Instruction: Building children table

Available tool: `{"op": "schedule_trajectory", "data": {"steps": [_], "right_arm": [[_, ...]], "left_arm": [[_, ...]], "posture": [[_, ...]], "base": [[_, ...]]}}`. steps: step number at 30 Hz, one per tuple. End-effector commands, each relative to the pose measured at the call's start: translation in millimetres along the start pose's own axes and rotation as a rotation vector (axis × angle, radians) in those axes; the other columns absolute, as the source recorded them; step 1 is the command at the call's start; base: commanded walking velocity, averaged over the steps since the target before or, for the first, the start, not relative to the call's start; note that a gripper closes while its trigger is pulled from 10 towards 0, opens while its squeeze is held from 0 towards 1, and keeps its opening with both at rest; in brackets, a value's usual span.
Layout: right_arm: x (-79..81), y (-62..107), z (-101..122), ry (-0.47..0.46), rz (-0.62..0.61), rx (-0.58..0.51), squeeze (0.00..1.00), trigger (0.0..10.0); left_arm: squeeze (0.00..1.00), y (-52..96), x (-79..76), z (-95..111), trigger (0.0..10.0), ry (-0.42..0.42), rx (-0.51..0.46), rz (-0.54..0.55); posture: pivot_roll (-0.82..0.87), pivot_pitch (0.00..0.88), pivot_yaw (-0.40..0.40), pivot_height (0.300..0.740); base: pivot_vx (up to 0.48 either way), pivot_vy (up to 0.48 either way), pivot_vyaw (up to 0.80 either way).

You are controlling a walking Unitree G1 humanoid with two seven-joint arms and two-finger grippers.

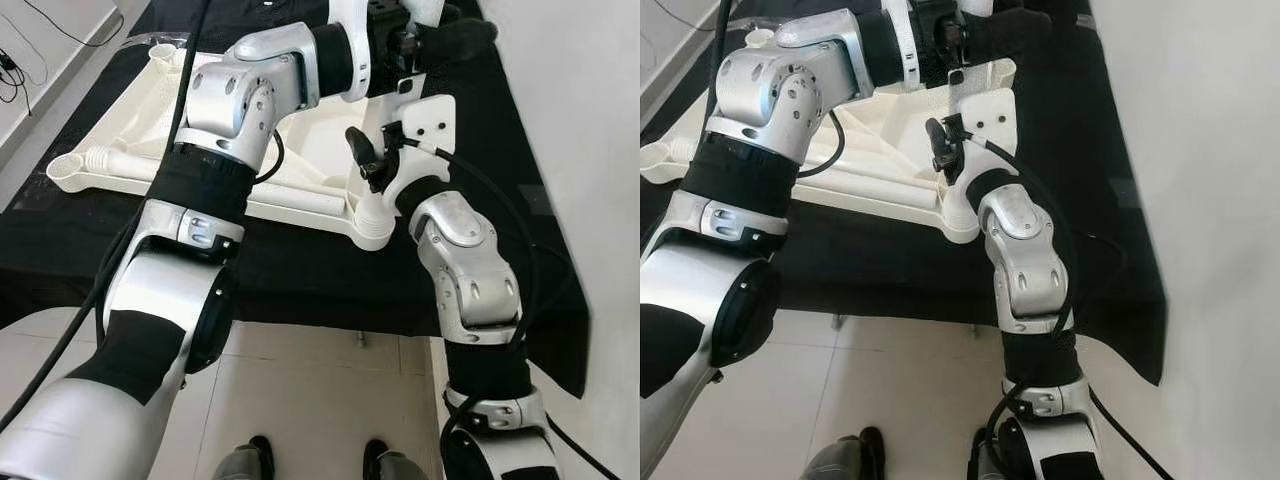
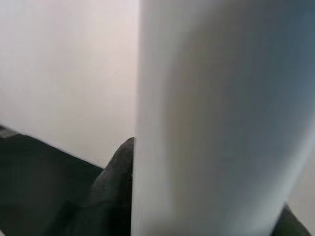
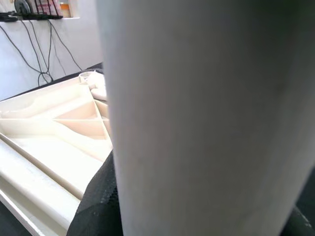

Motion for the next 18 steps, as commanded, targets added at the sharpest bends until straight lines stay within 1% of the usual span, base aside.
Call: {"op": "schedule_trajectory", "data": {"steps": [1, 2, 3, 4, 6, 7, 8, 9, 10, 12, 13, 14, 15, 16, 17, 18], "right_arm": [[15.8, 1.7, -42, -0.009, 0.055, 0.186, 0.0, 0.0], [15.5, 1.7, -42, -0.015, 0.054, 0.186, 0.0, 2.8], [13.9, 1.6, -41, -0.022, 0.045, 0.182, 0.0, 10.0], [13.9, 1.6, -41, -0.022, 0.045, 0.182, 0.0, 10.0], [12.2, -0.3, -33, -0.03, 0.072, 0.137, 0.0, 10.0], [12.2, -0.3, -33, -0.03, 0.072, 0.137, 0.0, 10.0], [13.3, -1.9, -27, -0.039, 0.132, 0.104, 1.0, 10.0], [14.3, -2.5, -23, -0.046, 0.174, 0.083, 1.0, 10.0], [14.3, -2.5, -23, -0.046, 0.174, 0.083, 1.0, 10.0], [13.6, -6.2, -9, -0.072, 0.282, 0.033, 1.0, 10.0], [13.6, -6.2, -9, -0.072, 0.282, 0.033, 1.0, 10.0], [13.8, -7.6, -4, -0.083, 0.346, 0.014, 1.0, 10.0], [13.8, -7.6, -4, -0.083, 0.346, 0.014, 1.0, 10.0], [13.5, -8.5, 0, -0.05, 0.417, -0.009, 1.0, 10.0], [17.7, -6.3, 3, -0.03, 0.533, -0.031, 0.87, 10.0], [22.0, -3.1, 7, -0.014, 0.649, -0.058, 0.0, 10.0]], "left_arm": [[0.0, -7.4, -8.8, -3, 0.0, 0.018, 0.007, -0.049], [0.0, -7.5, -8.7, -3, 0.0, 0.018, 0.008, -0.049], [0.0, -7.7, -8.8, -3, 0.0, 0.017, 0.008, -0.049], [0.0, -7.7, -8.8, -3, 0.0, 0.017, 0.008, -0.049], [0.0, -8.3, -9.2, -3, 0.0, 0.015, 0.011, -0.052], [0.0, -8.3, -9.2, -3, 0.0, 0.015, 0.011, -0.052], [0.0, -8.8, -9.7, -3, 0.0, 0.014, 0.013, -0.055], [0.0, -9.1, -10.0, -3, 0.0, 0.014, 0.014, -0.057], [0.0, -9.1, -10.0, -3, 0.0, 0.014, 0.014, -0.057], [0.0, -9.6, -11.4, -3, 0.0, 0.013, 0.014, -0.062], [0.0, -9.6, -11.4, -3, 0.0, 0.013, 0.014, -0.062], [0.0, -9.7, -12.0, -3, 0.0, 0.012, 0.014, -0.064], [0.0, -9.7, -12.0, -3, 0.0, 0.012, 0.014, -0.064], [0.0, -10.1, -12.6, -3, 0.0, 0.011, 0.014, -0.066], [0.0, -10.3, -13.1, -3, 0.0, 0.01, 0.014, -0.068], [0.0, -10.6, -13.8, -3, 0.0, 0.009, 0.015, -0.071]], "posture": [[-0.01, 0.262, 0.037, 0.74], [-0.01, 0.261, 0.036, 0.74], [-0.01, 0.26, 0.036, 0.74], [-0.01, 0.26, 0.036, 0.74], [-0.01, 0.257, 0.035, 0.74], [-0.01, 0.257, 0.035, 0.74], [-0.01, 0.255, 0.035, 0.74], [-0.01, 0.255, 0.034, 0.74], [-0.01, 0.255, 0.034, 0.74], [-0.01, 0.251, 0.032, 0.74], [-0.01, 0.251, 0.032, 0.74], [-0.01, 0.25, 0.033, 0.74], [-0.01, 0.25, 0.033, 0.74], [0.0, 0.247, 0.034, 0.74], [0.0, 0.245, 0.033, 0.74], [0.0, 0.243, 0.037, 0.74]], "base": [[0.0, 0.0, 0.0], [0.0, 0.0, 0.0], [0.0, 0.0, 0.0], [0.0, 0.0, 0.0], [0.0, 0.0, 0.0], [0.0, 0.0, 0.0], [0.0, 0.0, 0.0], [0.0, 0.0, 0.0], [0.0, 0.0, 0.0], [0.0, 0.0, 0.0], [0.0, 0.0, 0.0], [0.0, 0.0, 0.0], [0.0, 0.0, 0.0], [0.0, 0.0, 0.0], [0.0, 0.0, 0.0], [0.0, 0.0, 0.0]]}}
Point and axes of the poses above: a point about 5 cm out from each wrist's last joint towards the gripper, its own y axis pointing back from the gripper into the wrist, its own z axis along the axis of the wrist's last joint, x = y × z, the point moved 4 cm from there along -y, pointing out of the wrist towards the gripper, and after that the axes turned 6 degrees about y, right-handed, at the moved point
